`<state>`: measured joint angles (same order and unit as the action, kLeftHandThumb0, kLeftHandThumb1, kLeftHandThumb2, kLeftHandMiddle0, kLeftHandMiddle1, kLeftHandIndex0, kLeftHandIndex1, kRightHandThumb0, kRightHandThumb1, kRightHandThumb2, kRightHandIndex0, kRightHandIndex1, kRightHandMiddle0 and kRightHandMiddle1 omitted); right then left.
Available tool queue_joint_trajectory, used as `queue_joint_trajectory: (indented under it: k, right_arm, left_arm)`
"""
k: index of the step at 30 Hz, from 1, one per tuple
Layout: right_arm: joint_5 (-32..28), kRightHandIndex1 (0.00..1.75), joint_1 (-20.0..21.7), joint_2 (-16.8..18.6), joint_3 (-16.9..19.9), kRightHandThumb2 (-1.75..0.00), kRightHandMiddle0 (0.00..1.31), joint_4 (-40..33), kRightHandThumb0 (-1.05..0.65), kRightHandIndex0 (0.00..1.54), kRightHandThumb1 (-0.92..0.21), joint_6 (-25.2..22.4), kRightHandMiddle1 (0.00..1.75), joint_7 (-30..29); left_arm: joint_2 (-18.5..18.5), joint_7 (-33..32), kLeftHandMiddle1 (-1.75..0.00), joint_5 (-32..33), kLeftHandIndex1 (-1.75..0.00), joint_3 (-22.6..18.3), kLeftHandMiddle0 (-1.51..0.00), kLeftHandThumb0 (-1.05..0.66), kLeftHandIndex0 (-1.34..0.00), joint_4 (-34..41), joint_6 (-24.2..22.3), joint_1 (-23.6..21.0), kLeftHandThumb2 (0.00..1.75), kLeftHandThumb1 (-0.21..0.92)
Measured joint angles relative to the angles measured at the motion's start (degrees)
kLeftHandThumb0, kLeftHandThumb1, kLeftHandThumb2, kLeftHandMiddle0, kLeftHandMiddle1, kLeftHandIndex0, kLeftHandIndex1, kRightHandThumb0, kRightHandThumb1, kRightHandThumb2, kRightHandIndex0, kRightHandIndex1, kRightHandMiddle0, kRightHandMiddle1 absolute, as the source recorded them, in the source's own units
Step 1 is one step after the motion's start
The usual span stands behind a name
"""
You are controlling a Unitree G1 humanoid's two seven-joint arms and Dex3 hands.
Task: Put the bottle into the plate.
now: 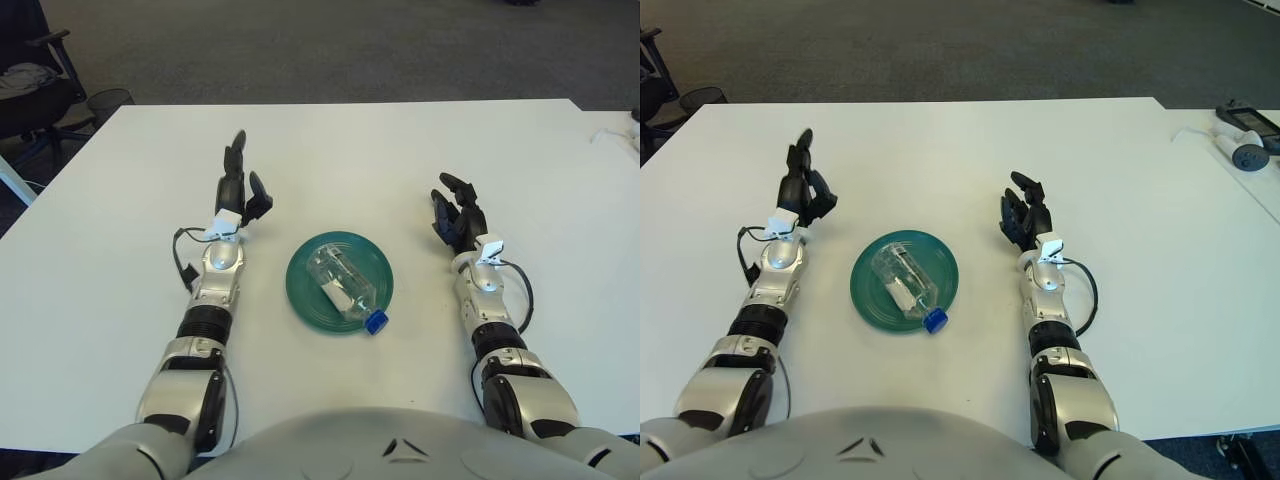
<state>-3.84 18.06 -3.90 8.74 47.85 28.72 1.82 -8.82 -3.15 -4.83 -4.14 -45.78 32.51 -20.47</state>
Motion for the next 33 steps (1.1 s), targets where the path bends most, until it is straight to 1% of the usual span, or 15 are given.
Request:
queue_joint_trajectory:
  k: [3,5,7,10,18,24,33]
  right_arm:
    - [0.0,0.0,-0.1,0.01,0.0,-0.58,0.0,-0.13,-0.55,0.33,-0.87,0.0,0.73,-0.04]
    - [0.01,0.01,-0.32,0.01,0.0,-0.58,0.0,-0.31,-0.55,0.34,-0.87,0.0,0.73,-0.16]
    - [0.03,0.01,-0.38,0.03,-0.03,-0.58,0.0,-0.32,-0.55,0.34,-0.86,-0.02,0.74,-0.3]
    - [0.09,0.02,-0.4,0.03,-0.1,-0.58,0.0,-0.35,-0.54,0.36,-0.86,-0.01,0.75,-0.75]
    - [0.36,0.03,-1.07,0.13,-0.71,-0.59,0.0,-1.47,-0.55,0.38,-0.84,-0.01,0.77,-1.91]
    - [0.36,0.03,-1.52,0.07,-1.06,-0.6,0.0,-2.06,-0.54,0.4,-0.84,-0.19,0.8,-1.94]
    - [0.37,0.05,-2.78,0.12,-1.45,-0.64,0.0,-4.07,-0.52,0.42,-0.81,-0.94,0.81,-2.38]
  left_arm:
    - [-0.03,0.65,0.0,0.03,-0.21,0.02,0.0,-0.96,0.0,-5.11,0.48,-0.05,1.18,0.92]
    - [0.17,0.67,0.0,0.09,-0.2,0.05,0.0,-0.96,0.0,-6.57,1.79,-0.64,1.18,0.92]
    - [0.34,0.63,0.0,0.07,-0.2,0.13,-0.01,-0.96,0.0,-7.62,1.97,-1.35,1.18,0.92]
    - [1.36,-0.15,-0.01,-0.13,-0.2,0.52,-0.02,-0.98,0.0,-8.11,2.44,-1.6,1.16,0.92]
    - [4.07,-1.7,-0.01,-0.34,-0.2,1.6,-0.03,-0.99,0.0,-9.28,5.61,-1.54,1.14,0.92]
    - [4.28,-1.71,-0.01,-0.25,-0.21,1.66,-0.04,-1.01,0.0,-11.06,6.75,-2.03,1.14,0.92]
    - [4.29,-1.9,-0.01,-0.27,-0.23,1.72,-0.05,-1.01,0.0,-11.46,7.68,-2.22,1.15,0.92]
